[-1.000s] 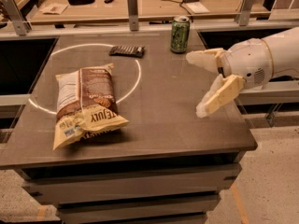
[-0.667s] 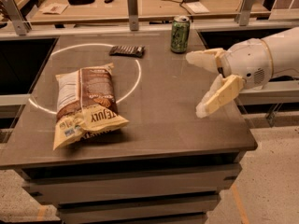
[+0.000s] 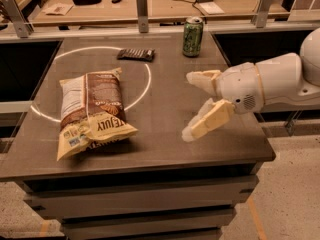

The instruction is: Move brown chip bag near rxbar chocolate

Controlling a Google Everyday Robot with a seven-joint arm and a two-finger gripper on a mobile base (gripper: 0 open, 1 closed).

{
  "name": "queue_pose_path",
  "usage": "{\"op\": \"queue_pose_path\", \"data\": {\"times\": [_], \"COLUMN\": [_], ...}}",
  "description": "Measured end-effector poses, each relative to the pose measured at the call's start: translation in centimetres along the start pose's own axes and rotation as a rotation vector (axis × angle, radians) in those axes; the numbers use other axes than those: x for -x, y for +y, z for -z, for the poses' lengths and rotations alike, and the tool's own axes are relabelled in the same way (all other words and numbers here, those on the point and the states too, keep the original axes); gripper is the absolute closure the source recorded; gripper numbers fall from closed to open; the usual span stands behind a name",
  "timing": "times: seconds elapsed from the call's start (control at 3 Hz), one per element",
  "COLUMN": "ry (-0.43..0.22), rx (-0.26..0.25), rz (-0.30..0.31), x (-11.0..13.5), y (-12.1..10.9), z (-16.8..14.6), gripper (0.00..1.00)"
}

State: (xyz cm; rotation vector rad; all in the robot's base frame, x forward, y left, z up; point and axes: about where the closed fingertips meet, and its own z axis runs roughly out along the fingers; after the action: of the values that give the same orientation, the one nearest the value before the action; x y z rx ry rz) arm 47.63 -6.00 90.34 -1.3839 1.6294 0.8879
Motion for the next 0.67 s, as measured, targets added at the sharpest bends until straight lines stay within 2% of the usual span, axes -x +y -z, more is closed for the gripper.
{"op": "queue_pose_path", "data": {"times": [0.33, 0.67], "ry": [-0.012, -0.049], "rx": [-0.039, 0.003], "rz": [0.02, 0.097], "x": [-0.3, 0.6], "y": [-0.1, 0.0], "z": [-2.7, -6.0], "gripper": [0.0, 0.0]}}
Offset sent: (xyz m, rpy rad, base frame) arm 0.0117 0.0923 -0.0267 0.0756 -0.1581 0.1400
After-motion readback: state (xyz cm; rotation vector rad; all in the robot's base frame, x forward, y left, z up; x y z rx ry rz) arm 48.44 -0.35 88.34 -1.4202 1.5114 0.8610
